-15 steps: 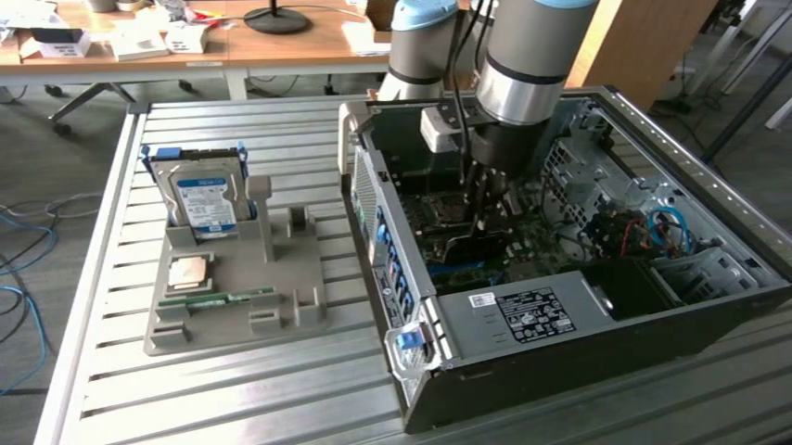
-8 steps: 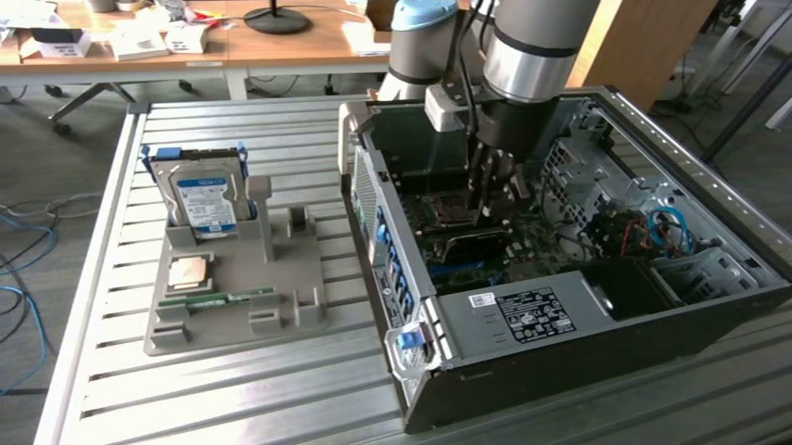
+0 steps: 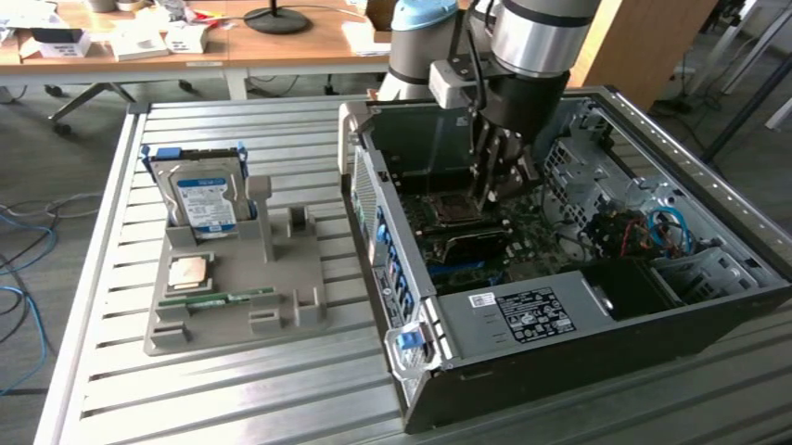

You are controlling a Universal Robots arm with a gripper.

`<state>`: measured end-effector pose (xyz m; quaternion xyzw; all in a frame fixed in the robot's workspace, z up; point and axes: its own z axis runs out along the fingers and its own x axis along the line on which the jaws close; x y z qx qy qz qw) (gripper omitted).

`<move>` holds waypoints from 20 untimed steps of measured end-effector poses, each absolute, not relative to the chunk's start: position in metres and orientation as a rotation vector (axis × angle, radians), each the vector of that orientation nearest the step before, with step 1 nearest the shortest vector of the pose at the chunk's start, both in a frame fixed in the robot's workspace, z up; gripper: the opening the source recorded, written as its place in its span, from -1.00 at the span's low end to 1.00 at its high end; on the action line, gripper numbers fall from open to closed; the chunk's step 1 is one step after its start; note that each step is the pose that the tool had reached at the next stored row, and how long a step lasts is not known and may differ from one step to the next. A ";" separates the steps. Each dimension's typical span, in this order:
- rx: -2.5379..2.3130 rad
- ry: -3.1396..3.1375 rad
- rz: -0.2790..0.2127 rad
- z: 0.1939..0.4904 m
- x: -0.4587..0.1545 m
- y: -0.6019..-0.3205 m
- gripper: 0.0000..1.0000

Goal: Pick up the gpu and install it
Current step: 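Insert the gpu into the slot, then press down on the gpu until it lock into place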

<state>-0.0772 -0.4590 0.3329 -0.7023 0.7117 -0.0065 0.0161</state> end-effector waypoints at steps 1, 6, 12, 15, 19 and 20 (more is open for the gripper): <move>-2.184 2.213 -0.020 0.336 -0.077 -0.459 -0.33; -2.184 2.213 -0.020 0.349 -0.077 -0.459 -0.33; -2.184 2.213 -0.020 0.359 -0.077 -0.459 -0.33; -2.184 2.213 -0.020 0.359 -0.077 -0.459 -0.33; -2.184 2.213 -0.020 0.359 -0.077 -0.459 -0.33; -2.184 2.213 -0.020 0.359 -0.077 -0.459 -0.33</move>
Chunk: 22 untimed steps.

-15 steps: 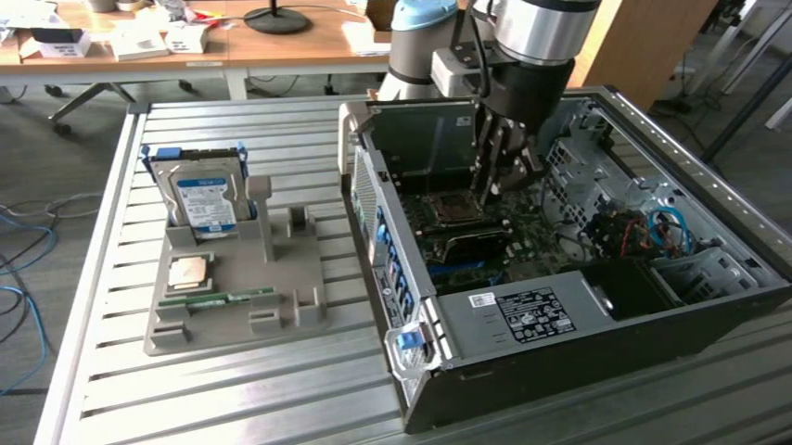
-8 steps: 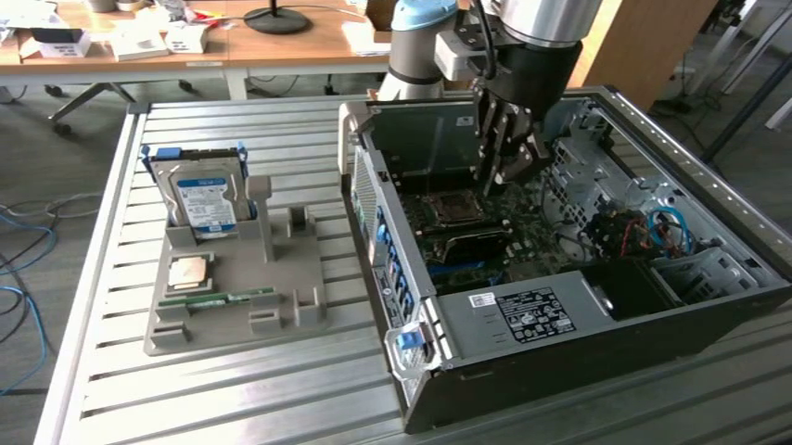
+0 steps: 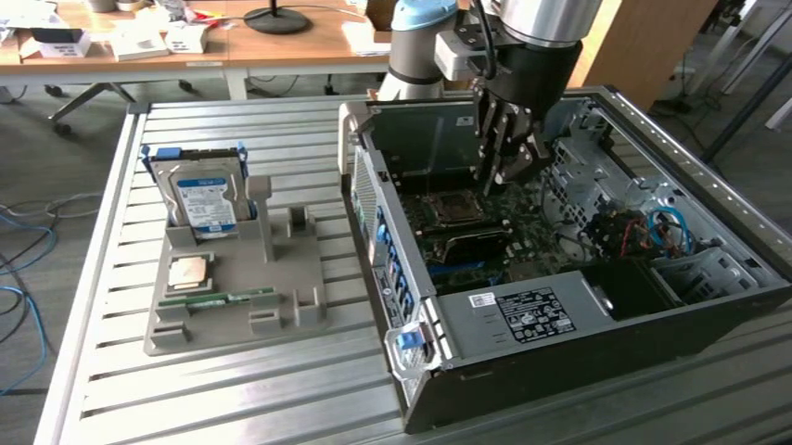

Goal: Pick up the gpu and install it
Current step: 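Press down on the gpu until it lock into place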

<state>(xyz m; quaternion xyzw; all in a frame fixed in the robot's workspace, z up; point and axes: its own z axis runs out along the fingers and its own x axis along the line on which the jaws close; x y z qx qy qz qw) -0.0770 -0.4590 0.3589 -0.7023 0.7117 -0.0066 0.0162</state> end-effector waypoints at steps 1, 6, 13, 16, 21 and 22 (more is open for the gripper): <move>-2.184 2.213 -0.020 0.359 -0.077 -0.459 -0.33; -2.184 2.213 -0.020 0.359 -0.077 -0.459 -0.33; -2.184 2.213 -0.020 0.359 -0.077 -0.459 -0.72; -2.184 2.213 -0.020 0.359 -0.077 -0.459 -0.79; -2.184 2.213 -0.020 0.359 -0.077 -0.459 -0.79; -2.184 2.213 -0.020 0.359 -0.077 -0.459 -0.79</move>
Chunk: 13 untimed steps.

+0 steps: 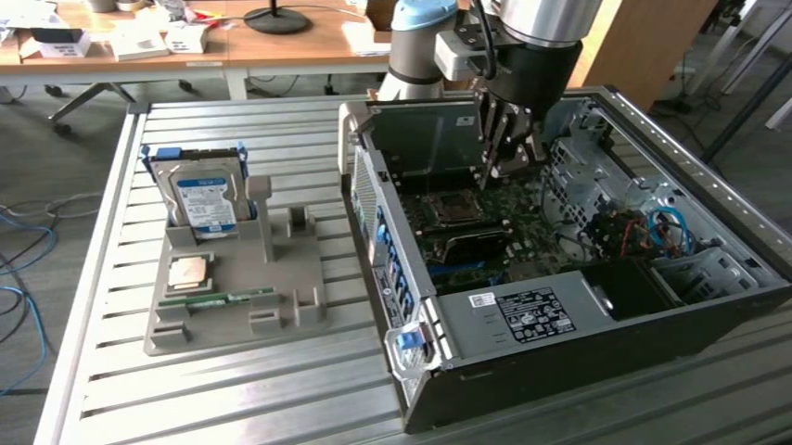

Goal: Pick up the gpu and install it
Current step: 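Press down on the gpu until it lock into place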

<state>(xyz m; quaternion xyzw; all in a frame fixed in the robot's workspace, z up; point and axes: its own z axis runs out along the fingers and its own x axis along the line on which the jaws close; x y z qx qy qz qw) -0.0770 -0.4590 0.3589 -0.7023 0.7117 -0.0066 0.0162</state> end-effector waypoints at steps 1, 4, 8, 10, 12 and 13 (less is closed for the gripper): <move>-2.184 2.213 -0.020 0.359 -0.077 -0.459 -0.79; -2.184 2.213 -0.020 0.359 -0.077 -0.459 -0.79; -2.184 2.213 -0.020 0.356 -0.077 -0.459 -0.79; -2.184 2.213 -0.020 0.354 -0.077 -0.459 -0.79; -2.184 2.213 -0.020 0.352 -0.077 -0.459 -0.79; -2.184 2.213 -0.020 0.351 -0.077 -0.459 -0.79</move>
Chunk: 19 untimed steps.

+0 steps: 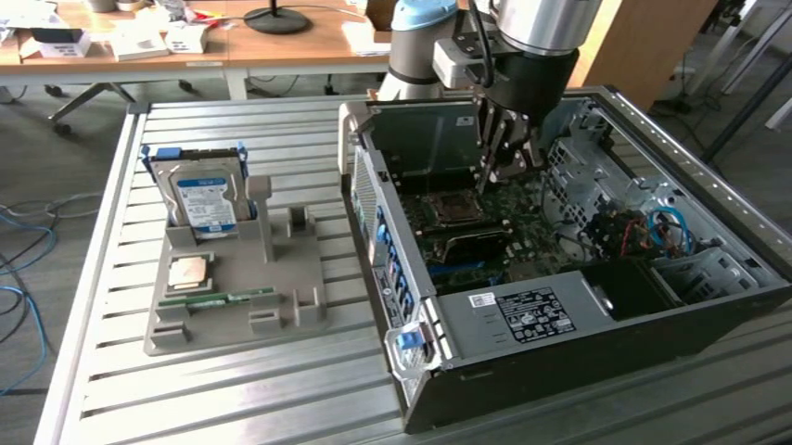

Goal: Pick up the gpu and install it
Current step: 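Press down on the gpu until it lock into place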

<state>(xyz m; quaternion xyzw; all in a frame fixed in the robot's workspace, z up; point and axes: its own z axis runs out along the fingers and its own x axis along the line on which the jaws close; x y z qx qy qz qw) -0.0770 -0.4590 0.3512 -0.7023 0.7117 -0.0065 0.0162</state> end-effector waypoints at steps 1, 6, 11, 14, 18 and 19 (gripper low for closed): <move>-2.184 2.213 -0.020 0.350 -0.077 -0.459 -0.79; -2.184 2.213 -0.020 0.348 -0.077 -0.459 -0.79; -2.184 2.213 -0.020 0.347 -0.077 -0.459 -0.79; -2.184 2.213 -0.020 0.346 -0.077 -0.459 -0.79; -2.184 2.213 -0.020 0.345 -0.077 -0.459 -0.79; -2.184 2.213 -0.020 0.345 -0.077 -0.459 -0.79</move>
